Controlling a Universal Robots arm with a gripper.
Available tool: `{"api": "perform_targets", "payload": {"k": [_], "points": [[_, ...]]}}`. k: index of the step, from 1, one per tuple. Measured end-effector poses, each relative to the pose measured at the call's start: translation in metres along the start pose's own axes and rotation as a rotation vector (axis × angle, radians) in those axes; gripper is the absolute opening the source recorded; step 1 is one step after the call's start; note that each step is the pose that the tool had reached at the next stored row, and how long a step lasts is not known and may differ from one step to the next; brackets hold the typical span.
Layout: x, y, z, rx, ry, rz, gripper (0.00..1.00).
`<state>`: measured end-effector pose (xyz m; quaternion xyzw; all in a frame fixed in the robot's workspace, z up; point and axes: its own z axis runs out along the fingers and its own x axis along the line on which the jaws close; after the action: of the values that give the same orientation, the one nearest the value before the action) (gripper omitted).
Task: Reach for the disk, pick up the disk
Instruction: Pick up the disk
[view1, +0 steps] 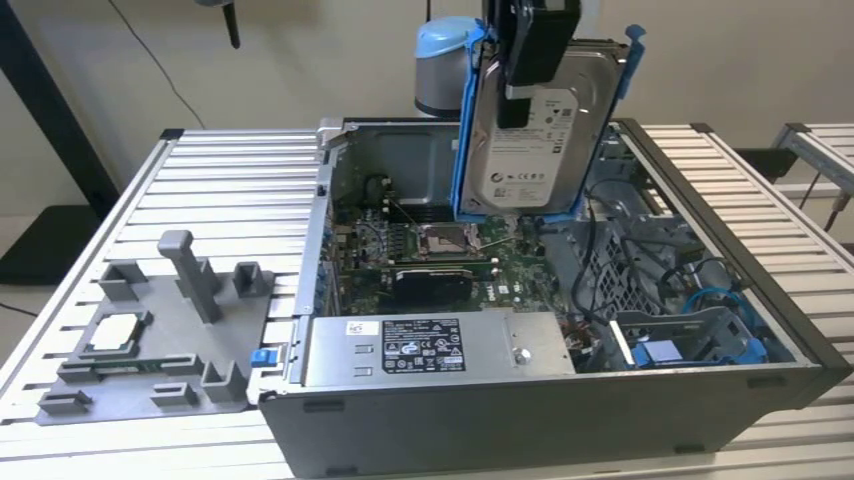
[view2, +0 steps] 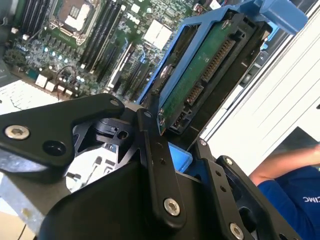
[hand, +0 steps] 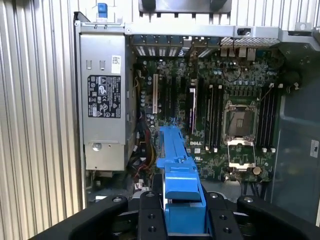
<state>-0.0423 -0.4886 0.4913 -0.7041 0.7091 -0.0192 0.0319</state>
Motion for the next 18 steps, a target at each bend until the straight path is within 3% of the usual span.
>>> {"api": "perform_targets", "payload": {"k": [18], "points": [[0.0232,-0.0235,0.005,0.0,0.0004,0.0,0.0]]}}
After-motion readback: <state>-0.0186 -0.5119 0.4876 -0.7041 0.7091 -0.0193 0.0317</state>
